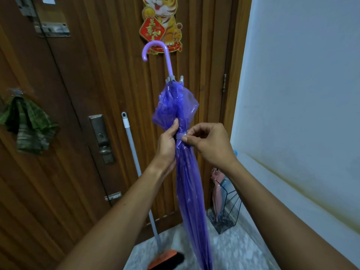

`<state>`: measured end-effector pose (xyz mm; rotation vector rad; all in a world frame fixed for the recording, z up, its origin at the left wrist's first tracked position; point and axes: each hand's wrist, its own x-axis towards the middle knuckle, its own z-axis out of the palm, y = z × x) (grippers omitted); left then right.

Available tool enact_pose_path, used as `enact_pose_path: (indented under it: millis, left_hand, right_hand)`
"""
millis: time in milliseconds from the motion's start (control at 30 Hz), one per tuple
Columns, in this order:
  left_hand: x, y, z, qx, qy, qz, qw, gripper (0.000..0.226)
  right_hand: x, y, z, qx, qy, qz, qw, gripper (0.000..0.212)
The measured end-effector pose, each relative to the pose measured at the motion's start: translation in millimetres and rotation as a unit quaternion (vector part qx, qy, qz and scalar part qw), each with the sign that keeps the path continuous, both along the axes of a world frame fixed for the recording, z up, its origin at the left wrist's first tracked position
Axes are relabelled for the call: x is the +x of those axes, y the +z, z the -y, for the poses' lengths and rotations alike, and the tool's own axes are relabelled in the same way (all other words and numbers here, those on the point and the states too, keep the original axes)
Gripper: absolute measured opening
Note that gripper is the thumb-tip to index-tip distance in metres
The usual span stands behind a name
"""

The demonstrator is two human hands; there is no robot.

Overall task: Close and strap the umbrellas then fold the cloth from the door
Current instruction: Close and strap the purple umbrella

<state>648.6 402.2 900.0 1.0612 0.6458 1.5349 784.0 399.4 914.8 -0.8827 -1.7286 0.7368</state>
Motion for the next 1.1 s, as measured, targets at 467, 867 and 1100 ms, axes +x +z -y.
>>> enact_pose_path:
  millis: [467, 867, 1100]
  left_hand:
    - [100.0, 10.7, -147.9, -0.016, -0.027, 0.046, 0.998, 0.033]
    - [140.4, 19.0, -202.4, -0.038, -0.049, 0.029, 0.998, 0.031]
    - [129.1, 7.4, -260.4, -0.040, -0.098, 0.015, 0.994, 0.043]
  right_hand:
    - [116.3, 19.7, -161.7, -0.232, 0.117, -0.137, 0.956, 0.014]
    - [153.7, 10.9, -243.6, -0.319, 0.185, -0.163, 0.915, 0.025]
    - [143.2, 5.9, -280.7, -0.261, 0.109, -0.120, 0.952, 0.019]
